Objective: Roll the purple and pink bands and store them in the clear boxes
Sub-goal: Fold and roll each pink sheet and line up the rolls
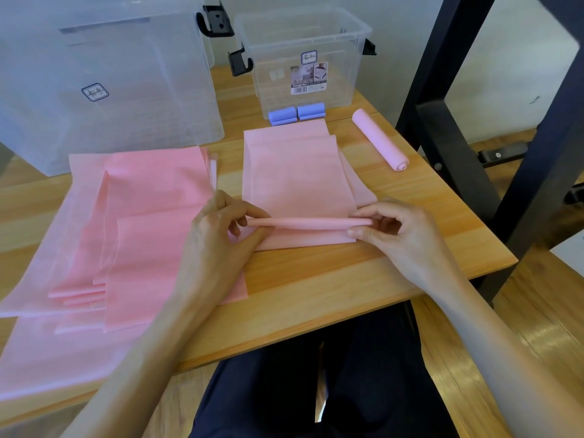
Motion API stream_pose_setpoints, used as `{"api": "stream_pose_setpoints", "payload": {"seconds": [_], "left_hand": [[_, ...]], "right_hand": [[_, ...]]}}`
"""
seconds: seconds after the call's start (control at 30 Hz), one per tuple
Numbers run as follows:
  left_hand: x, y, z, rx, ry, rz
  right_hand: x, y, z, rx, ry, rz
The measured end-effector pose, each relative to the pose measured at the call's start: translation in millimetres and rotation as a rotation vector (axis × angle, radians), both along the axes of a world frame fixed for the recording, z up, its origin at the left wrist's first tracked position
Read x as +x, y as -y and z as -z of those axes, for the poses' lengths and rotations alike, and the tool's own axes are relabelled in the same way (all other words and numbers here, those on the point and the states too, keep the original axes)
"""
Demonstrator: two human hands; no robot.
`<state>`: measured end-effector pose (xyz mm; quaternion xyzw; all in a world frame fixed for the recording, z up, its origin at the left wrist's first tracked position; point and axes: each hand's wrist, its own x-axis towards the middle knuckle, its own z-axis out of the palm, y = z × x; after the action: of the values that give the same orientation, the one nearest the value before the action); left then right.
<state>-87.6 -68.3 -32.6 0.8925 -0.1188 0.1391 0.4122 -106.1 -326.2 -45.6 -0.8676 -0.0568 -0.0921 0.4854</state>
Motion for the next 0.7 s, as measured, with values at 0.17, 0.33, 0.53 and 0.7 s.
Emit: {"api": "stream_pose_setpoints", "payload": {"seconds": [0.17,0.33,0.53,0.7], "left_hand": [[-1,0,-7,-0.105,-0.082,-0.013],[5,-3,-17,-0.108,-0.165,-0.011],[5,-4,-32,-0.25,-0.541,0.161],[12,2,-39,-0.435,-0.783,0.321]], "right_hand": [[2,-2,-1,0.034,0.002,-0.001],[3,-5,-5,0.075,0.008,-0.023],[2,-2,-12,0.09,-0.01,-0.062],[3,-1,-14,0.088,-0.038,-0.086]]}}
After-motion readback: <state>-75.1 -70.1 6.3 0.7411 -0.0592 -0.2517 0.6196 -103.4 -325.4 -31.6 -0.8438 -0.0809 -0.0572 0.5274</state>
